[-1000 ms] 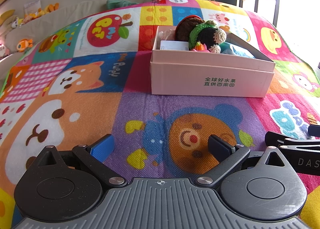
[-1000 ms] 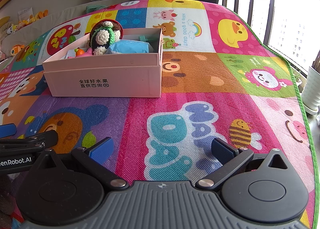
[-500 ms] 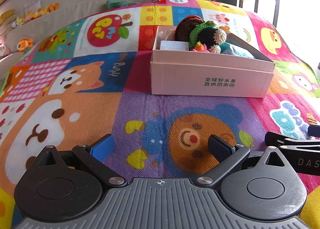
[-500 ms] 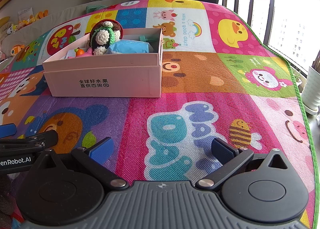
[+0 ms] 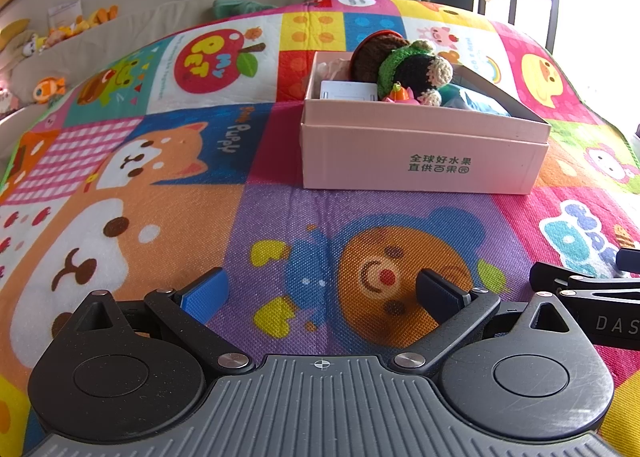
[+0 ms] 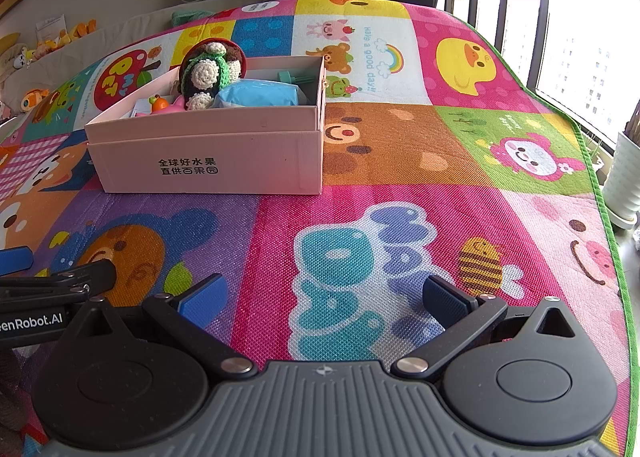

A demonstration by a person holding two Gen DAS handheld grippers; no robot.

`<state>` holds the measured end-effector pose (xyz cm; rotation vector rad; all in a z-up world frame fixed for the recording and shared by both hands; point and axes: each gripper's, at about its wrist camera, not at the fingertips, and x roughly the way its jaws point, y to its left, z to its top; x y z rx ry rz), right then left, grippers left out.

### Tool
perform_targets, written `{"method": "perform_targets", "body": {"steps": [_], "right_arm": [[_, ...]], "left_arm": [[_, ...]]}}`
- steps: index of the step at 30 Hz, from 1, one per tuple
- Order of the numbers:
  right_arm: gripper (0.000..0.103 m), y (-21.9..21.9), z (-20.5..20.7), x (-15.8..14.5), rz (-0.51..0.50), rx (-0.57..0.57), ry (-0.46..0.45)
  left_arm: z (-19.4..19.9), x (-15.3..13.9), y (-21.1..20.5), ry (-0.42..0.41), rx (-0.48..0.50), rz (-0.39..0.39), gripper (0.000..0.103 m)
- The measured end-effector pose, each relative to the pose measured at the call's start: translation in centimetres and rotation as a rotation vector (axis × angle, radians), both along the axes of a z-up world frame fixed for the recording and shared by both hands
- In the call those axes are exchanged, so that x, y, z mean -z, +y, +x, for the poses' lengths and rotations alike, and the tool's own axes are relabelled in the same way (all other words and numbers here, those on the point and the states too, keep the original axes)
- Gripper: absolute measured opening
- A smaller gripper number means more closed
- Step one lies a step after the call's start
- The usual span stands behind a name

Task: Organize objects

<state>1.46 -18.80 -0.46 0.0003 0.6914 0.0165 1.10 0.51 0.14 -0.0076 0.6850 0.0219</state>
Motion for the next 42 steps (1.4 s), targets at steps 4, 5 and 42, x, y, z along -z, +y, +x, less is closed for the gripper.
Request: {"method": "perform_targets", "body": {"steps": [4,5,42], "right_arm": [[0.103,0.0,0.0,0.0,0.0,0.0,0.0],[0.103,-0.02,-0.01,-0.01,0.0,0.0,0.0],[0.103,-0.11,-0.28,-0.06,0.0,0.0,0.0]], "left_arm": [[0.0,-0.01,-0.02,0.0,0.0,0.001,0.102],[0.0,-0.01,-0.04,0.0,0.0,0.001,0.102],[0.12,0.02,0.05,0.001,-0.009,-0.004,0.102]]}}
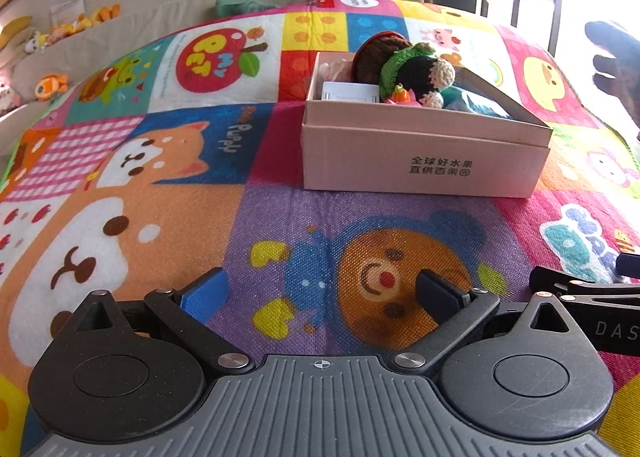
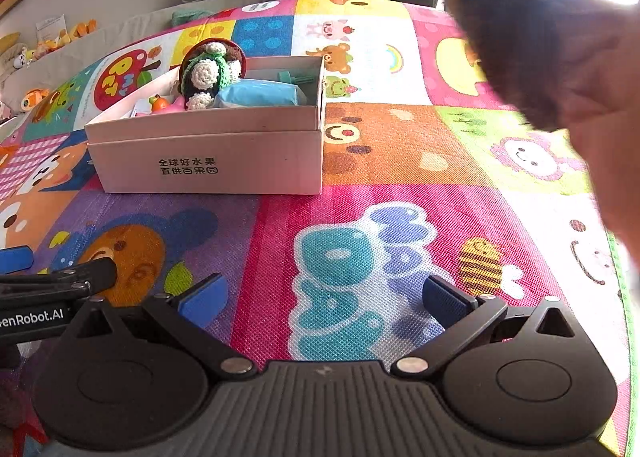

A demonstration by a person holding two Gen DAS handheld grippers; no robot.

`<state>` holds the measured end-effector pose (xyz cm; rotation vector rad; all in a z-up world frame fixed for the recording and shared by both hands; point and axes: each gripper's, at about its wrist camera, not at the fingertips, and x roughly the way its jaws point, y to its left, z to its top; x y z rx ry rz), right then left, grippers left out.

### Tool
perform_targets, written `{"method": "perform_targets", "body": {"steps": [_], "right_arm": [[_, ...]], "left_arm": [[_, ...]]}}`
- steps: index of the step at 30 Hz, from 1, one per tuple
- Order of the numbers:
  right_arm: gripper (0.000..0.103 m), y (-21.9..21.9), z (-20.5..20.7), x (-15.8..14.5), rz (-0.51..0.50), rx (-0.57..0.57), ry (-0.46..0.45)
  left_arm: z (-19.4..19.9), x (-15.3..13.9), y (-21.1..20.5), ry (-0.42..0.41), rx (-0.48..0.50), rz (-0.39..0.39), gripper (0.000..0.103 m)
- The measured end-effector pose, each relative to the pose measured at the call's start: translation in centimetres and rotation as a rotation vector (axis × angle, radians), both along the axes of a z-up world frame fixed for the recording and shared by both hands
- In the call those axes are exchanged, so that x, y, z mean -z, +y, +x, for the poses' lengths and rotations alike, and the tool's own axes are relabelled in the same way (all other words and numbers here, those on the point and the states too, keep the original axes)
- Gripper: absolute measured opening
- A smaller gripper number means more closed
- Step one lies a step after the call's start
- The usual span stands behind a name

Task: Organize objects

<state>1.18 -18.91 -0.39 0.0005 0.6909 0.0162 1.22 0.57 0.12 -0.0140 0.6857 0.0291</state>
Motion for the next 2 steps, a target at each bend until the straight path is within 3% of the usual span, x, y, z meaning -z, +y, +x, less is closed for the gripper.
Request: {"method": "perform_targets", "body": {"steps": [2], "right_arm": [[0.103,0.0,-0.07,-0.02,-0.001,0.0,0.0]], "left_arm": [[0.01,0.0,0.01,0.0,0.0,0.001,0.102]]}}
